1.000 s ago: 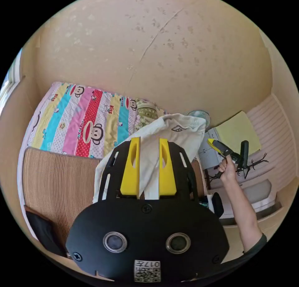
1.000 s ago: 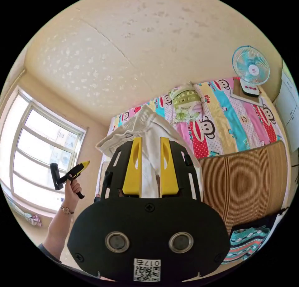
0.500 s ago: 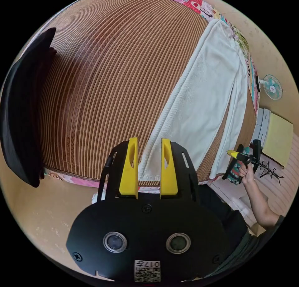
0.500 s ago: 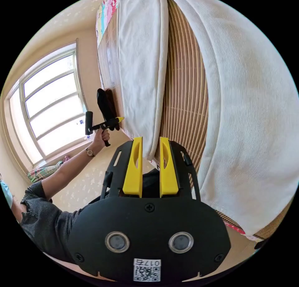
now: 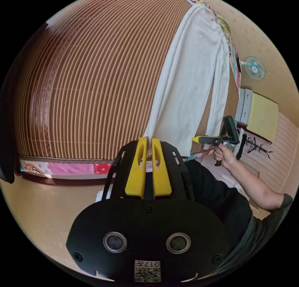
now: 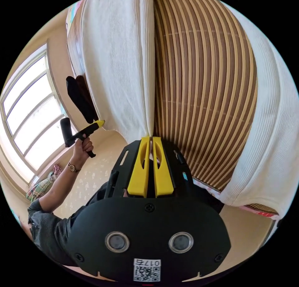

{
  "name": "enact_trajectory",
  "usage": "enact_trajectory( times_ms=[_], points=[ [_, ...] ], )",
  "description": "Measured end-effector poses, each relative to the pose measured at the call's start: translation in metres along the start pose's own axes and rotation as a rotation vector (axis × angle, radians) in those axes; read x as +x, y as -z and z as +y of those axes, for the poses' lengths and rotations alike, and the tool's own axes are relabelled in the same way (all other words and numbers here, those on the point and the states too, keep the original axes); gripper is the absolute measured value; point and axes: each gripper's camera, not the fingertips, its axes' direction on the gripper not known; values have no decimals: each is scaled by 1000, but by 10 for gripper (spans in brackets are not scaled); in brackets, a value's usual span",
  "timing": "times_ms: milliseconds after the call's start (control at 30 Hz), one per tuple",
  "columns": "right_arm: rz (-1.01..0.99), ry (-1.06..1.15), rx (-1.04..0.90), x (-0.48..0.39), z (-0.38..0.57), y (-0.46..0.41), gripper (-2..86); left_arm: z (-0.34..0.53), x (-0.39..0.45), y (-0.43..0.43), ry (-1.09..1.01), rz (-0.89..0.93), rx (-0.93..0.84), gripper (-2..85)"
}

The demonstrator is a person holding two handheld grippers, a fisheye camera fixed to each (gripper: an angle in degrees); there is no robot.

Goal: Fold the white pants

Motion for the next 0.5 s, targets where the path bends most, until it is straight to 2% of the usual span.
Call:
enact_trajectory(
  times_ms=[67,167,267,300,333,400,500],
  points=[
    [-43,-13,-7,11,23,13,28,20,-25,14,82,32,20,26],
    [15,53,99,21,75,65,39,49,-58,48,235,-4,82,46],
    [140,-2,273,55,138,141,62,73,-53,91,198,-52,224,65],
    [179,-58,349,76,164,172,71,69,-32,94,73,-36,199,75],
    [189,-87,385,87,177,186,72,58,1,82,-102,-9,100,82],
    [182,-205,458,136,218,233,78,48,61,47,-326,-15,-74,87],
    [132,-267,455,186,250,260,88,40,139,-22,-497,25,-221,104]
  ],
)
